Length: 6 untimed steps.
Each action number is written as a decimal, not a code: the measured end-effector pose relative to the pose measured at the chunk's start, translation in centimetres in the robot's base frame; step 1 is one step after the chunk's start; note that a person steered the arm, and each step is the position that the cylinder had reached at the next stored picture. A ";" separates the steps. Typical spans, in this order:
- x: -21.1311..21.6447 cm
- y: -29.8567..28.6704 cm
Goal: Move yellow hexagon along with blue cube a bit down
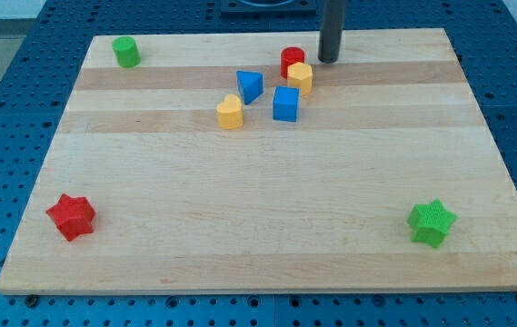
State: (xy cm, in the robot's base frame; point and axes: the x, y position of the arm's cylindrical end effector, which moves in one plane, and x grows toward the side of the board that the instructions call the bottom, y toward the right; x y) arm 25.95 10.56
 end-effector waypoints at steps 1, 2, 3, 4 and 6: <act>2.2 -2.4; 3.6 -4.3; 6.3 -5.6; 6.6 -6.1; 3.5 0.8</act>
